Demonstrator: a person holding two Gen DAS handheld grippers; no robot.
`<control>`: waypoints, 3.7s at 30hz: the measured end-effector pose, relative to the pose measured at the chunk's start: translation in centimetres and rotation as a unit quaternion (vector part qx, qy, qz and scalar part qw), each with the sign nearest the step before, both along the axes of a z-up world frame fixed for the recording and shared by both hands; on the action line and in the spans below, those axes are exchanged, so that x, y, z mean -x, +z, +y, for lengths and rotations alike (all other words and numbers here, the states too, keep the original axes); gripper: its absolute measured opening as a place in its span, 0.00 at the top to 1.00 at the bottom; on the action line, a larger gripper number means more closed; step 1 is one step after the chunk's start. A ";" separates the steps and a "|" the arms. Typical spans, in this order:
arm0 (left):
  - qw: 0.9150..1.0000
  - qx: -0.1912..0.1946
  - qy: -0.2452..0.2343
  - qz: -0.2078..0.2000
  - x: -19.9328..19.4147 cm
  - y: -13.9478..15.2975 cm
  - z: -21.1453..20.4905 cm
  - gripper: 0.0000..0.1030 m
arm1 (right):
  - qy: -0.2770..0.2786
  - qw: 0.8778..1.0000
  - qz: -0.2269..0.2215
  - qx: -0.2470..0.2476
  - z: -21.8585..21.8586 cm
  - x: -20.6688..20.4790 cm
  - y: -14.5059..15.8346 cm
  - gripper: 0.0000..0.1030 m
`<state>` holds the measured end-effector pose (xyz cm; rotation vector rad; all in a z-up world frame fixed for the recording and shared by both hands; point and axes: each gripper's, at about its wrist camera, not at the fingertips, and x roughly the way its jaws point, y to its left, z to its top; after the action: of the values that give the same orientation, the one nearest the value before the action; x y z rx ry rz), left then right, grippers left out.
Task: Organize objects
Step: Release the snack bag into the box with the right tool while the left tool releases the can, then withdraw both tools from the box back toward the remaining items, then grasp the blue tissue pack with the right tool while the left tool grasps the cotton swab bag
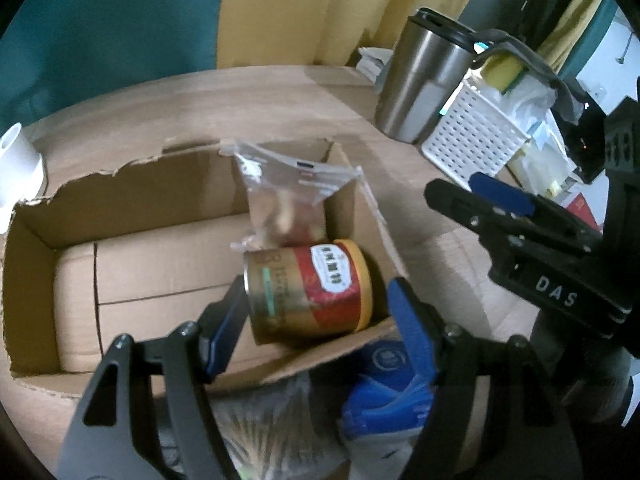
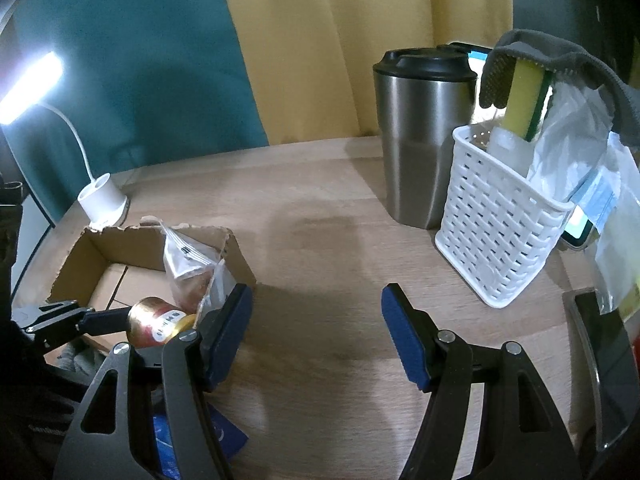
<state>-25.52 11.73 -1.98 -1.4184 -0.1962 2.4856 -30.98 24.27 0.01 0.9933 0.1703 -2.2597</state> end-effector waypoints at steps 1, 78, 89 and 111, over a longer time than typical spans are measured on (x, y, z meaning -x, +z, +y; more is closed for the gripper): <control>1.000 -0.006 -0.003 -0.004 0.0 0.0 0.0 0.31 | -0.001 1.000 0.000 0.000 0.1 -0.1 0.0 0.32; 0.987 0.046 0.108 0.109 -12.9 1.3 -9.5 0.11 | 0.032 0.999 -0.016 -0.027 -0.7 -11.2 0.4 0.19; 0.988 0.042 0.103 0.104 -13.0 0.7 -9.1 0.11 | 0.053 0.997 -0.038 -0.038 -2.1 -11.8 -1.1 0.19; 0.990 0.060 0.081 0.098 -12.1 0.4 -6.5 0.11 | 0.057 0.992 -0.107 -0.022 -1.5 -10.6 -3.5 0.33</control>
<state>-13.42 5.21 -1.59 -1.2356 -0.1277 2.7935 -20.41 22.75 -3.46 1.2101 0.1796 -2.0378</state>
